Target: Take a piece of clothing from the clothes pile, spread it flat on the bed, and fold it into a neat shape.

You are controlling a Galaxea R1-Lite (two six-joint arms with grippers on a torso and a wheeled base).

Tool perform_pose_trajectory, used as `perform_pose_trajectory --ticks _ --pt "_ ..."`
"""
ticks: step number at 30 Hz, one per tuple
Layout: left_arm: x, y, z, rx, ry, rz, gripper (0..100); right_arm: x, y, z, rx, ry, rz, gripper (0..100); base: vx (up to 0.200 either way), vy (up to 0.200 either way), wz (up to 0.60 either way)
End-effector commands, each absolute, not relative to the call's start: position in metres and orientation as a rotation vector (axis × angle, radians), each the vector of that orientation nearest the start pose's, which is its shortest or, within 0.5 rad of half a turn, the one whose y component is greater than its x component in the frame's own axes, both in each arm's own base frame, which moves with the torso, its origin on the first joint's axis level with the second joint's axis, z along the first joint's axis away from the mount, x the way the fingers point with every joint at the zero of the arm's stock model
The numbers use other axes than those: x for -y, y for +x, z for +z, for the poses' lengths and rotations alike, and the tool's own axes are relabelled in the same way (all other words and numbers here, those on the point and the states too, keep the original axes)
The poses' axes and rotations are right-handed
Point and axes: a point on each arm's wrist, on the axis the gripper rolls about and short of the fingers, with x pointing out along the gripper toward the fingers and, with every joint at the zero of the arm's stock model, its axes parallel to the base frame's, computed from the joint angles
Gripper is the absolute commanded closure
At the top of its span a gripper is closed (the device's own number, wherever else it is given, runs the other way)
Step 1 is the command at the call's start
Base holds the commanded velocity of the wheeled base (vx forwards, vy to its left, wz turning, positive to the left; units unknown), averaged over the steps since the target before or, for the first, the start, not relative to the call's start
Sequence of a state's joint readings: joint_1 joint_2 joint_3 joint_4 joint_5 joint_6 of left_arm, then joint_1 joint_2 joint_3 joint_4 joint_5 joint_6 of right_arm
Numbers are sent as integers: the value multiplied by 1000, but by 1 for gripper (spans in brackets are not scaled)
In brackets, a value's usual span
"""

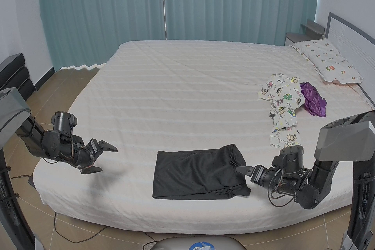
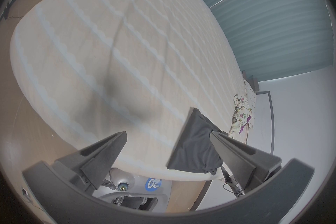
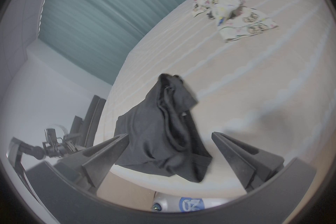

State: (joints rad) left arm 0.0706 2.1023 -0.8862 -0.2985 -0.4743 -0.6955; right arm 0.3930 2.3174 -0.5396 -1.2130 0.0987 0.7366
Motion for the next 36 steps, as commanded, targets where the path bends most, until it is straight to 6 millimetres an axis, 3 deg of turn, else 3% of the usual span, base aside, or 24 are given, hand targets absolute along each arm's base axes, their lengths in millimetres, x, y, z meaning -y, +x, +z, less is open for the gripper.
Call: perform_pose_trajectory --ticks 1,13,17,27,28,32,36 --pt "-14 346 31 -1008 -888 -39 0 -141 325 -30 -707 554 253 0 0 0 0" --pt "-14 343 30 -1015 -889 -36 0 -126 328 -30 -714 470 192 0 0 0 0" --pt "-14 343 30 -1016 -887 -35 0 -115 319 -20 -715 464 180 0 0 0 0" --pt "-14 343 30 -1016 -888 -36 0 -117 316 -44 -782 421 175 0 0 0 0" --pt "-14 343 30 -1016 -888 -36 0 -117 315 -46 -786 411 173 100 0 0 0" --pt "-14 343 30 -1016 -888 -36 0 -109 309 -42 -790 397 159 100 0 0 0" --pt "-14 343 30 -1016 -888 -36 0 -100 299 -24 -773 406 151 100 0 0 0"
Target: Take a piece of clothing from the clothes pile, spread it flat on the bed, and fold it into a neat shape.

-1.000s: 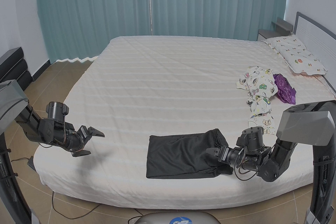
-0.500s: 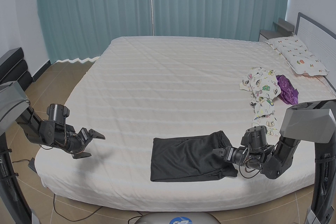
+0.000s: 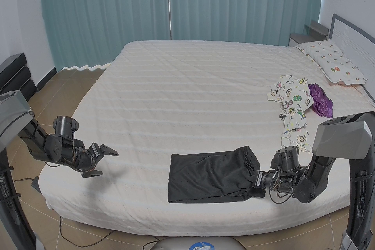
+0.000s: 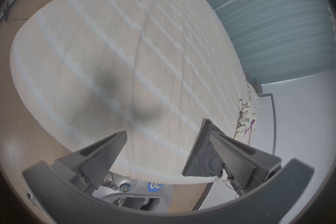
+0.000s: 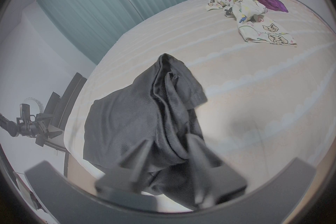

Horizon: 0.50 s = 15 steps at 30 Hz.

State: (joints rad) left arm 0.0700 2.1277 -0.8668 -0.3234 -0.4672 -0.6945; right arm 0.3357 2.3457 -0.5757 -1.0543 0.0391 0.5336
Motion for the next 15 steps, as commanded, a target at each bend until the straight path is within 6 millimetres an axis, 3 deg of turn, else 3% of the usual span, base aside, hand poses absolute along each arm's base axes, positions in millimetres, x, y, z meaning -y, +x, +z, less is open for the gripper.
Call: perform_pose_trajectory --ticks 1,12,13,15 --pt "-14 343 30 -1016 -888 -36 0 -99 295 -23 -778 406 151 100 0 0 0" --pt "-14 343 29 -1018 -887 -34 0 -95 279 -27 -830 408 147 100 0 0 0" --pt "-14 343 29 -1018 -887 -34 0 -95 276 -28 -842 406 150 0 0 0 0" --pt "-14 343 29 -1018 -887 -34 0 -95 271 -29 -857 403 154 0 0 0 0"
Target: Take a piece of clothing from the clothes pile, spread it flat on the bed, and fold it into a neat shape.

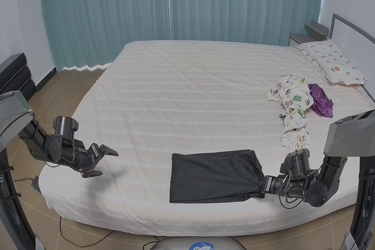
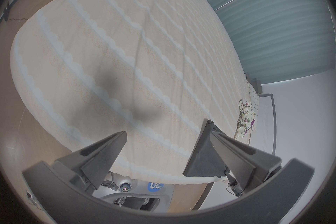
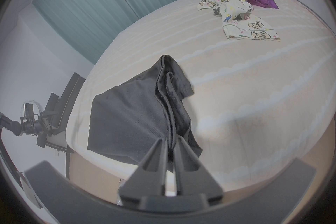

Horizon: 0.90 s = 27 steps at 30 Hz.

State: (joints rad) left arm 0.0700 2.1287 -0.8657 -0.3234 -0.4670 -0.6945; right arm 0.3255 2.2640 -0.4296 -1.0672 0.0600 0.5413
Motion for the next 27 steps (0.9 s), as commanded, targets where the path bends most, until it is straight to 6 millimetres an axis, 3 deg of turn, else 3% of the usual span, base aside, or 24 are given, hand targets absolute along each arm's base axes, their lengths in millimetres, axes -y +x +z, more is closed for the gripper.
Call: perform_pose_trajectory --ticks 1,8,10,20,27 --pt "-14 343 29 -1018 -887 -34 0 -94 271 -27 -854 404 157 0 0 0 0" --pt "-14 343 30 -1016 -887 -35 0 -83 283 -4 -753 443 148 0 0 0 0" --pt "-14 343 30 -1016 -887 -35 0 -84 304 2 -696 468 151 0 0 0 0" --pt "-14 343 29 -1018 -887 -34 0 -104 370 -32 -705 459 135 0 0 0 0" --pt "-14 342 29 -1019 -887 -33 0 -112 395 -46 -719 455 134 0 0 0 0"
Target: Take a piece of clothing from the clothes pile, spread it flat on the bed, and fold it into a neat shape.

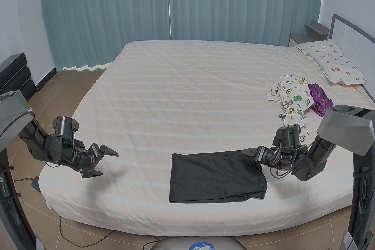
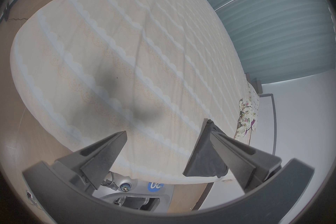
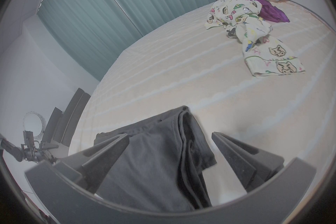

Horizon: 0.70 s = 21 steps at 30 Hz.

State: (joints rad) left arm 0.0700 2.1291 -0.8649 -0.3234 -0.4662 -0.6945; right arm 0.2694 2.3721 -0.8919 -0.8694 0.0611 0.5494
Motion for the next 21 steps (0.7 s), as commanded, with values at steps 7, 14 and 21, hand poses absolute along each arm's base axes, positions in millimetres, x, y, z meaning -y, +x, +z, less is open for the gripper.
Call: perform_pose_trajectory --ticks 7,14,21 --pt "-14 341 29 -1020 -888 -33 0 -109 404 -46 -718 507 108 100 0 0 0" --pt "-13 338 25 -984 -879 -50 0 -101 398 -29 -705 638 57 100 0 0 0" --pt "-13 338 24 -967 -874 -51 0 -97 393 -28 -671 649 62 100 0 0 0"
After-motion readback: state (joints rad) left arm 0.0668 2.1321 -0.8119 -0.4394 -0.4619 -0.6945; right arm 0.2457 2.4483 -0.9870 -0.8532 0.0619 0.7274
